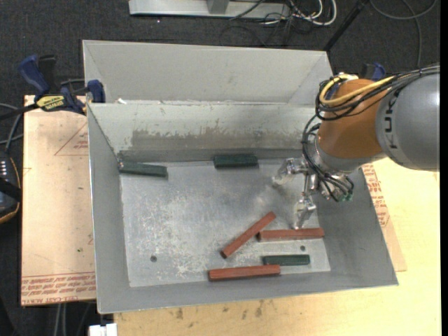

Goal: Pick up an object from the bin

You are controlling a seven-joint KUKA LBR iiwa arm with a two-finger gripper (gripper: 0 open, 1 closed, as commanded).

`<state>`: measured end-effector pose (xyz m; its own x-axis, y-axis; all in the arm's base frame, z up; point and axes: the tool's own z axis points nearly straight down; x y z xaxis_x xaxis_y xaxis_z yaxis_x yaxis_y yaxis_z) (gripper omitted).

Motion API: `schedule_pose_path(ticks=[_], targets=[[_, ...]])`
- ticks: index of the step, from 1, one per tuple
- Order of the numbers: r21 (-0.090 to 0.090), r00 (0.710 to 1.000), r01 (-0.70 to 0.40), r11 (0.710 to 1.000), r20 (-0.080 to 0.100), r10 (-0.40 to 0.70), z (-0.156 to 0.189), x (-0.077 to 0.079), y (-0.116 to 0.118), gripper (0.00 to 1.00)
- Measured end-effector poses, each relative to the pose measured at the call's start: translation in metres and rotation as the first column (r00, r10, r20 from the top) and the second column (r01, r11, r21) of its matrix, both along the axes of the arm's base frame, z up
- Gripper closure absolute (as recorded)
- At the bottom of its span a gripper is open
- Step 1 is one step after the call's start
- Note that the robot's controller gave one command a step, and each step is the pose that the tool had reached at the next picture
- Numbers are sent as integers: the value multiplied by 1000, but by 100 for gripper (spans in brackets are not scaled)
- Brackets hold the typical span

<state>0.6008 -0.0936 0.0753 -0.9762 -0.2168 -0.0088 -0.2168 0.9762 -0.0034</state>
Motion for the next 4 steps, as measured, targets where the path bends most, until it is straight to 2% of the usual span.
schedule_pose_path(ticks=[1, 2, 3, 4], targets=[[0, 1000, 0, 1000, 0, 0, 0, 0, 0, 0], [2, 997, -83, 997, -7, 83, 14, -40, 17, 0], [-4, 932, -363, 932, 11, 363, 3, -21, 45, 100], [-4, 932, -363, 932, 11, 363, 3, -21, 45, 100]])
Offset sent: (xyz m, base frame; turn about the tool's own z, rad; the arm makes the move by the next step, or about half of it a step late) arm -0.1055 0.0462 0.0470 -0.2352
